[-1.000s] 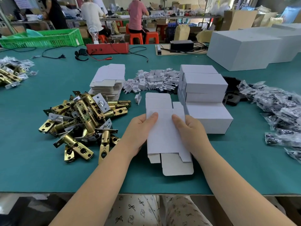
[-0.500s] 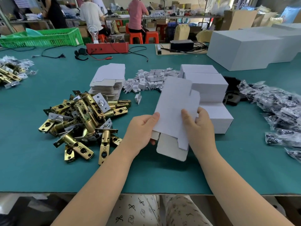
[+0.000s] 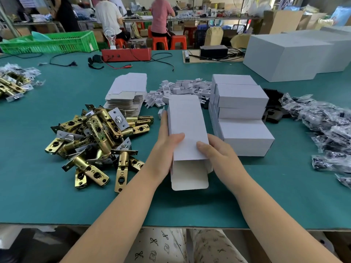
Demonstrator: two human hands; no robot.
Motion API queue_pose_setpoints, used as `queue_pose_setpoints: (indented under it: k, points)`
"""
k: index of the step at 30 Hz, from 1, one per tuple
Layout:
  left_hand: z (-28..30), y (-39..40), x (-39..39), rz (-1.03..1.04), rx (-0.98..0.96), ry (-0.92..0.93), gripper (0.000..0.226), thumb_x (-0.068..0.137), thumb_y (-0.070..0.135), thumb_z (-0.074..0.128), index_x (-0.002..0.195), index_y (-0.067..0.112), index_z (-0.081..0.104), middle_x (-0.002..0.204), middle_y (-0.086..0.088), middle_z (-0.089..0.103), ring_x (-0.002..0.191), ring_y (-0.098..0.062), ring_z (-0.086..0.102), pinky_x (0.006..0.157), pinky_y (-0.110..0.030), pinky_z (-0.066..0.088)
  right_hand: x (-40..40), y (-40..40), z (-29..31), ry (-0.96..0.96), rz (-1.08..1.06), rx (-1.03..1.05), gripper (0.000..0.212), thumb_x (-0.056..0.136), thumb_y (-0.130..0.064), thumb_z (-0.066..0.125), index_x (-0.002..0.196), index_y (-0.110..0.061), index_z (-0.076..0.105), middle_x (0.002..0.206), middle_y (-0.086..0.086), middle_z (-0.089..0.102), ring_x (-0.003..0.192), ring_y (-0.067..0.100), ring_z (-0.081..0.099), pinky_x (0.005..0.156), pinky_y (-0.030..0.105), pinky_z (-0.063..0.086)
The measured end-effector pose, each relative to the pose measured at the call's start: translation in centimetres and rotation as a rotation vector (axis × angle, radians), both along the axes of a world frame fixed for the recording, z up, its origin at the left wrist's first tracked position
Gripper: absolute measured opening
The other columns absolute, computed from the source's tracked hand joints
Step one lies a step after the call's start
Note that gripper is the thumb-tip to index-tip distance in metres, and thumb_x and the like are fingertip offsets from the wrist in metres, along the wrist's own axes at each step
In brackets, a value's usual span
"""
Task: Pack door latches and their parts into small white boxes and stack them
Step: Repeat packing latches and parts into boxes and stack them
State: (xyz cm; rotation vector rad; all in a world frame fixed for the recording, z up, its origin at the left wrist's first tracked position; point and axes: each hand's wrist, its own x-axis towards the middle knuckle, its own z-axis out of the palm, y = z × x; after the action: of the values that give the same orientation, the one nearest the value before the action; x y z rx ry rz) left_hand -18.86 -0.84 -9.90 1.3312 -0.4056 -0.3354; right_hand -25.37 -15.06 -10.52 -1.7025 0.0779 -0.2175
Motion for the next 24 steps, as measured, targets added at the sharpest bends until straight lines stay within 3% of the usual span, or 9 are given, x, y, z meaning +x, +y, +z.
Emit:
queue_pose_setpoints:
  k: [3,5,9,12,16,19,22,24]
  points:
    - [0.2,0.1,0.2,-0.019,-0.033,0.056,0.072,0.075,0.019,0.047,0.144,0.039,0.036,0.133,0.004,0.059,0.114,-0.022,0.063,0.099,-0.045,0.05,0.3,-0.2,-0.1,-0.018,-0.112,0.052,0.028,0.095,-0.029,0.053,0.122,-0.021,0.054,0.065,-0.013,0.064,0.054,0.003,0.055,0.048,0.013,0.042]
    - [0.1,0.2,0.3,-0.038,-0.019,0.076,0.066,0.074,0.018,0.047,0.133,0.045,0.044,0.129,0.003,0.062,0.111,-0.027,0.065,0.098,-0.052,0.05,0.5,-0.5,-0.2,-0.036,-0.127,0.107,0.047,0.089,-0.031,0.057,0.134,-0.035,0.04,0.068,-0.01,0.063,0.058,0.007,0.058,0.051,0.018,0.045]
    - [0.0,0.1,0.2,-0.113,-0.015,0.089,0.073,0.073,0.013,0.044,0.143,0.034,0.041,0.128,-0.005,0.064,0.111,-0.036,0.063,0.098,-0.057,0.048,0.7,-0.7,0.1,-0.021,-0.052,0.187,0.053,0.074,-0.032,0.054,0.121,-0.054,0.042,0.079,-0.011,0.068,0.075,0.023,0.059,0.065,0.038,0.048]
    - [0.2,0.2,0.1,-0.156,0.01,0.067,0.065,0.072,0.012,0.044,0.136,0.025,0.049,0.122,-0.009,0.066,0.11,-0.04,0.062,0.094,-0.057,0.048,0.5,-0.7,0.3,-0.003,-0.035,0.22,0.051,0.072,-0.029,0.052,0.122,-0.039,0.052,0.086,-0.008,0.07,0.078,0.024,0.059,0.068,0.039,0.046]
    - [0.3,0.0,0.0,-0.077,0.085,0.087,0.033,0.082,0.015,0.05,0.112,0.022,0.06,0.099,-0.002,0.074,0.092,-0.023,0.069,0.083,-0.042,0.056,0.2,-0.4,0.6,0.046,-0.057,0.235,0.033,0.073,-0.033,0.055,0.105,-0.026,0.059,0.079,-0.003,0.07,0.071,0.021,0.059,0.064,0.036,0.043]
    - [0.5,-0.1,-0.1,-0.06,0.121,0.114,0.019,0.096,0.016,0.046,0.107,0.018,0.061,0.098,-0.006,0.073,0.087,-0.019,0.07,0.077,-0.037,0.057,0.3,-0.2,0.7,0.07,-0.065,0.249,0.025,0.076,-0.031,0.058,0.099,-0.02,0.06,0.077,0.002,0.067,0.071,0.024,0.056,0.063,0.036,0.04]
    - [0.7,0.3,-0.2,-0.158,0.088,0.077,0.04,0.09,0.034,0.05,0.126,0.017,0.056,0.119,-0.014,0.067,0.108,-0.031,0.064,0.093,-0.05,0.05,0.4,-0.6,0.8,0.104,-0.13,0.355,0.01,0.091,-0.024,0.057,0.095,-0.017,0.062,0.085,0.006,0.07,0.076,0.025,0.061,0.073,0.042,0.047]
    - [0.6,0.8,-0.2,-0.303,0.087,0.059,0.069,0.079,0.039,0.062,0.143,0.024,0.041,0.133,-0.018,0.057,0.12,-0.038,0.055,0.101,-0.062,0.039,0.4,-1.3,0.9,0.162,-0.178,0.536,0.015,0.092,-0.028,0.056,0.089,-0.015,0.064,0.077,0.004,0.073,0.067,0.021,0.069,0.064,0.032,0.055]
